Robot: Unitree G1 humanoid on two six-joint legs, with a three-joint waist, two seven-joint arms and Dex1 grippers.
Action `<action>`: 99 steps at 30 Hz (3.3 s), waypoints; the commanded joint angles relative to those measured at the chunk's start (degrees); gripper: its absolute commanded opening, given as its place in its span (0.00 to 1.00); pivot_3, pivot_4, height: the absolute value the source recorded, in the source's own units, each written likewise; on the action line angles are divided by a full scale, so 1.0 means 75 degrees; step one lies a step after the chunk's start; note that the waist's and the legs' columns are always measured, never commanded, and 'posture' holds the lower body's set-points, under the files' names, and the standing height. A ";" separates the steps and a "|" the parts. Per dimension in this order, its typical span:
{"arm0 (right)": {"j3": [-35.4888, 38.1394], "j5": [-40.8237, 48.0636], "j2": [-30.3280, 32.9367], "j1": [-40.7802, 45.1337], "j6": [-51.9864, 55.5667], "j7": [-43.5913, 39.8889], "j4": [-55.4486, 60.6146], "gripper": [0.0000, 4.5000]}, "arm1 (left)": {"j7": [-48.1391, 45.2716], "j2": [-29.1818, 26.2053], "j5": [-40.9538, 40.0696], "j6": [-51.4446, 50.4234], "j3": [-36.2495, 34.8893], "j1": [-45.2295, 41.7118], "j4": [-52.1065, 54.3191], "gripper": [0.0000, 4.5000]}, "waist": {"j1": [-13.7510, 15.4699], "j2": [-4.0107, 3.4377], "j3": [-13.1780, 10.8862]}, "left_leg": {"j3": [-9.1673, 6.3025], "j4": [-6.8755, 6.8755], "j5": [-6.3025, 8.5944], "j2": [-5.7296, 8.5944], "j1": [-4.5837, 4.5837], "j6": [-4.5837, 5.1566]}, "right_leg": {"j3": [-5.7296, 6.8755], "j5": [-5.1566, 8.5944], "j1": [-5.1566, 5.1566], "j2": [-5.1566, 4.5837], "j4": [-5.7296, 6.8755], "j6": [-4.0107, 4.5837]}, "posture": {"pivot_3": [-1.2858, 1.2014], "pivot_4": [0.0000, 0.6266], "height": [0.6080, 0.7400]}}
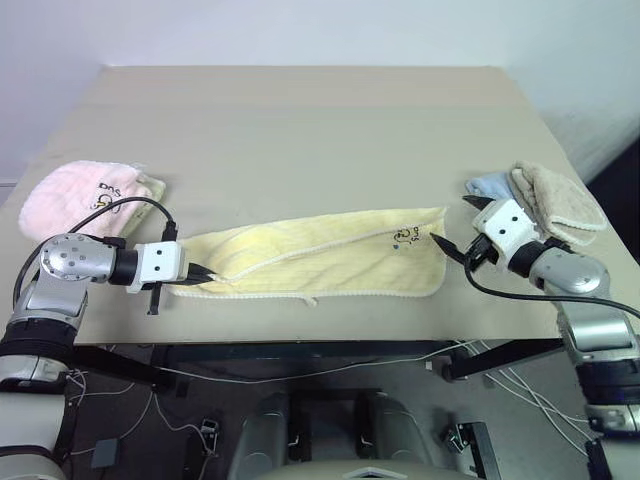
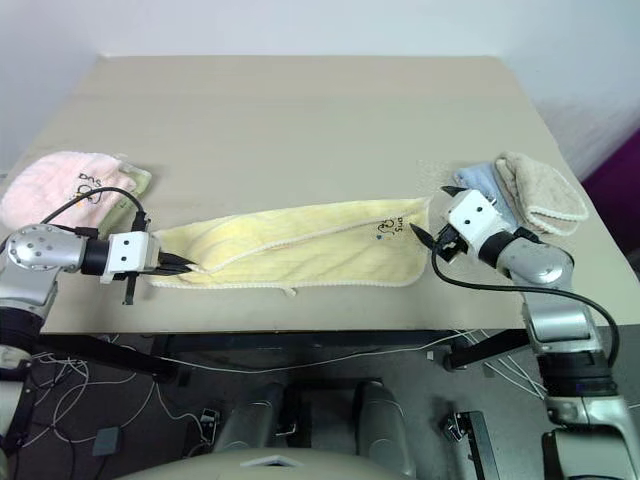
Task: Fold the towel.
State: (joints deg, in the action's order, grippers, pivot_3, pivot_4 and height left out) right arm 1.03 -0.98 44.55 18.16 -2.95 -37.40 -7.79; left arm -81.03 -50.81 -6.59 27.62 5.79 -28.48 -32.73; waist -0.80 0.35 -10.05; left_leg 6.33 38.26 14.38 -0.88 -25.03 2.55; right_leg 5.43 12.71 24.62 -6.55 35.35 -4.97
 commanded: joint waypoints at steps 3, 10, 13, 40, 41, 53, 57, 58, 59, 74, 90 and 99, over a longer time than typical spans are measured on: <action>-0.0724 -0.1731 0.0551 0.1189 -0.2163 0.0647 -0.1837 1.00 | 0.0172 -0.0149 -0.0182 -0.0241 -0.0270 0.0214 0.0457 0.00 | -0.0022 -0.0003 -0.0001 | 0.0006 0.0000 -0.0004 0.0000 0.0001 -0.0006 | -0.0005 0.0002 0.0002 0.0000 0.0001 -0.0002 | 0.52 0.24 1.00; -0.1635 -0.3112 0.0419 0.2717 -0.3795 0.1598 -0.4063 1.00 | 0.0353 -0.0214 -0.0264 -0.0485 -0.0392 0.0648 0.0962 0.00 | -0.0021 -0.0004 -0.0002 | 0.0021 -0.0001 -0.0024 0.0000 0.0001 -0.0040 | -0.0017 0.0004 0.0009 0.0000 0.0007 -0.0006 | 0.52 0.24 1.00; -0.1893 -0.3340 0.0329 0.3137 -0.4153 0.1710 -0.4619 1.00 | 0.0432 -0.0260 -0.0283 -0.0562 -0.0445 0.0779 0.1110 0.00 | -0.0024 -0.0005 -0.0003 | 0.0021 -0.0002 -0.0024 0.0000 0.0001 -0.0040 | -0.0018 0.0005 0.0009 0.0000 0.0007 -0.0006 | 0.52 0.24 1.00; -0.2721 -0.4158 0.0190 0.4035 -0.5130 0.2028 -0.5930 0.01 | 0.1007 -0.0211 -0.0239 -0.0734 -0.0720 0.1338 0.1359 0.00 | -0.0044 -0.0009 -0.0005 | 0.0029 -0.0002 -0.0025 -0.0001 0.0002 -0.0043 | -0.0023 0.0005 0.0010 0.0000 0.0011 -0.0006 | 0.52 0.24 1.00; -0.2713 -0.4189 0.0210 0.4040 -0.5117 0.2095 -0.5913 0.01 | 0.1064 -0.0169 -0.0280 -0.0715 -0.0763 0.1325 0.1317 0.00 | -0.0045 -0.0010 -0.0006 | 0.0029 -0.0003 -0.0025 -0.0001 0.0002 -0.0043 | -0.0023 0.0005 0.0010 0.0000 0.0011 -0.0006 | 0.52 0.24 1.00; -0.2398 -0.3921 0.0155 0.5192 -0.4845 0.2393 -0.6397 0.01 | 0.2580 0.1076 -0.1180 -0.1973 -0.1657 -0.1309 -0.0126 0.00 | -0.0034 -0.0011 -0.0007 | 0.0028 0.0004 -0.0028 0.0002 0.0004 -0.0043 | -0.0023 0.0003 0.0005 0.0000 0.0018 -0.0008 | 0.52 0.24 1.00; -0.2388 -0.4021 0.0223 0.6262 -0.4587 0.2716 -0.6991 0.01 | 0.3435 0.1391 -0.0882 -0.1636 -0.1779 -0.3158 -0.1766 0.00 | -0.0030 -0.0009 -0.0010 | 0.0052 0.0005 -0.0031 0.0004 0.0012 -0.0045 | -0.0023 0.0005 -0.0004 0.0002 0.0015 -0.0012 | 0.52 0.24 1.00; -0.2352 -0.3987 0.0256 0.6495 -0.4548 0.2762 -0.7099 0.01 | 0.3574 0.1399 -0.0821 -0.1490 -0.1809 -0.3510 -0.2101 0.00 | -0.0035 -0.0009 -0.0013 | 0.0053 0.0005 -0.0031 0.0005 0.0012 -0.0045 | -0.0024 0.0005 -0.0004 0.0001 0.0016 -0.0013 | 0.52 0.24 1.00; -0.2306 -0.3939 0.0310 0.6721 -0.4530 0.2799 -0.7182 0.01 | 0.3767 0.1370 -0.0746 -0.1363 -0.1841 -0.3886 -0.2458 0.00 | -0.0047 -0.0009 -0.0015 | 0.0056 0.0004 -0.0031 0.0005 0.0012 -0.0045 | -0.0023 0.0005 -0.0003 0.0001 0.0015 -0.0013 | 0.52 0.24 1.00; -0.0642 0.0204 0.1599 0.4017 -0.3833 -0.1530 -0.3615 0.01 | 0.1686 0.0084 -0.1817 -0.2086 -0.2581 -0.2907 -0.1305 0.00 | -0.0052 -0.0012 -0.0012 | 0.0082 -0.0021 -0.0026 0.0000 0.0042 -0.0038 | -0.0040 0.0011 -0.0032 0.0005 -0.0004 -0.0025 | 0.52 0.24 1.00; 0.1858 0.3044 0.3219 -0.1866 0.0668 -0.4056 0.1586 0.01 | 0.0932 -0.1006 -0.3781 -0.6694 -0.4866 0.4746 0.5178 0.00 | 0.0025 -0.0020 -0.0016 | 0.0020 -0.0013 0.0031 -0.0004 0.0080 -0.0016 | -0.0055 0.0030 -0.0017 -0.0045 -0.0012 0.0018 | 0.52 0.24 1.00; 0.0382 0.1403 0.2491 0.0084 0.0013 -0.3543 0.0420 0.01 | 0.1818 -0.0645 -0.3360 -0.6581 -0.4180 0.3840 0.4882 0.00 | 0.0002 -0.0030 -0.0016 | 0.0022 -0.0019 0.0032 -0.0002 0.0077 -0.0016 | -0.0055 0.0032 -0.0007 -0.0043 -0.0018 0.0034 | 0.52 0.24 1.00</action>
State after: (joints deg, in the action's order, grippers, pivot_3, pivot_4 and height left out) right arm 4.65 12.21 63.64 17.23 -1.06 -65.28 -2.79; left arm -68.39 -55.88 -32.82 -22.72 -25.70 0.90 4.61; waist -0.79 0.13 -10.17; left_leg 6.51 38.11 14.63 -0.89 -24.48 2.42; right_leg 5.02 12.95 24.57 -6.87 35.22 -4.71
